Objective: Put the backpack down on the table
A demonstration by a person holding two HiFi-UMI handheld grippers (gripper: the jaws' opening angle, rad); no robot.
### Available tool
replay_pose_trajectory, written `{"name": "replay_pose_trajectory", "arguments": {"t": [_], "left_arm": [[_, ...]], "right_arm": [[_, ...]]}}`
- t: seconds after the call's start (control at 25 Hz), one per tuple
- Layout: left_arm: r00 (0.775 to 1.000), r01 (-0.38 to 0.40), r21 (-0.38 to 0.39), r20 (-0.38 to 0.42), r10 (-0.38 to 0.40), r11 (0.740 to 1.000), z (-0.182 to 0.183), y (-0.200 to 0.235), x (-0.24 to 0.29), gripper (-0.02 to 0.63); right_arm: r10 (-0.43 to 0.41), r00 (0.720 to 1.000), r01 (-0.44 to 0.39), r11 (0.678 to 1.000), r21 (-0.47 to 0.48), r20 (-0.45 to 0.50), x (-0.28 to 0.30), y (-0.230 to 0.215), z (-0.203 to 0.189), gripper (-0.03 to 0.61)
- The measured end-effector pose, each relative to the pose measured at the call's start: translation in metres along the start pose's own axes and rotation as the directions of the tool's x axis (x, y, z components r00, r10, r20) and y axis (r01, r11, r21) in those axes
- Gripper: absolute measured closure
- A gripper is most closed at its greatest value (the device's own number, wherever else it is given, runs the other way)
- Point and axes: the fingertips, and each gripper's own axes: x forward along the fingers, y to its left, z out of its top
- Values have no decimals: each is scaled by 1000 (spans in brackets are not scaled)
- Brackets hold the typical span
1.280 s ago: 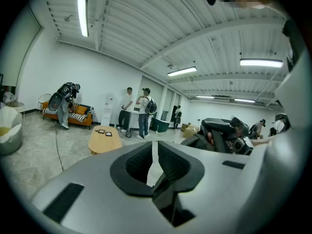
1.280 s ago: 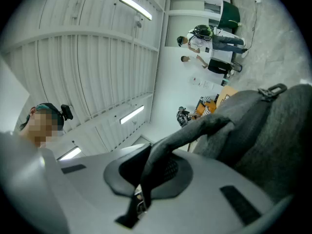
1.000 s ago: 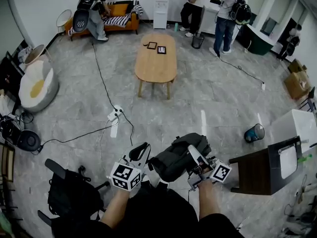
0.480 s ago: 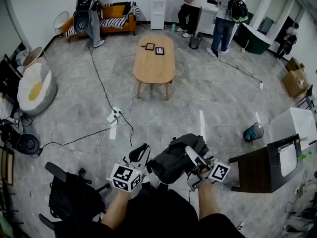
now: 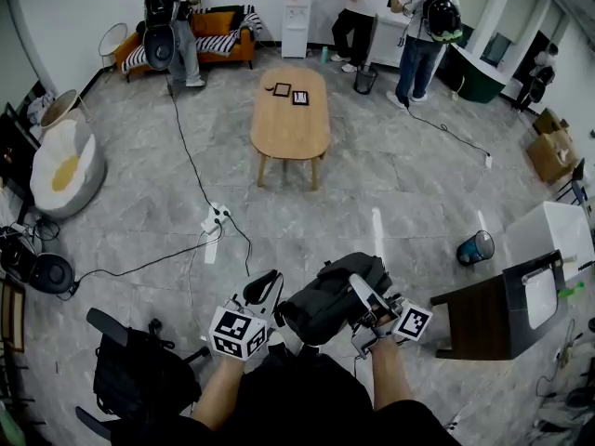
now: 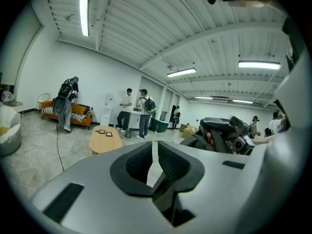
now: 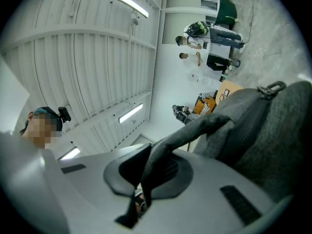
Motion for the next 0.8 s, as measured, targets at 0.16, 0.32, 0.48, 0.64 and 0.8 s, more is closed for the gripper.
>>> {"name": "replay_pose_trajectory", "arguments": {"t": [0.16,0.32,0.48,0.64,0.8], "left_arm": [[1000,5,21,-2,-5,1000,0,8,-2,569],[1000,9,47,-4,-9,999,3,18,-5,569],[1000,6,45,0,-6,999,5,29,-8,569],[1000,1,40,-2,-1,999,3,38,-10,569],[1000,-3,32,-9,3,999,3,43,-6,569]], "right_arm": [[-3,1000,3,1000,-3,2,7,-2,-4,568],[-7,1000,7,1000,-5,10,15,-4,-6,568],[-6,1000,6,1000,-5,11,23,-5,-7,568],[-15,1000,15,1000,0,6,32,-9,-9,568],[-24,1000,24,1000,15,3,36,-16,-8,568]]}}
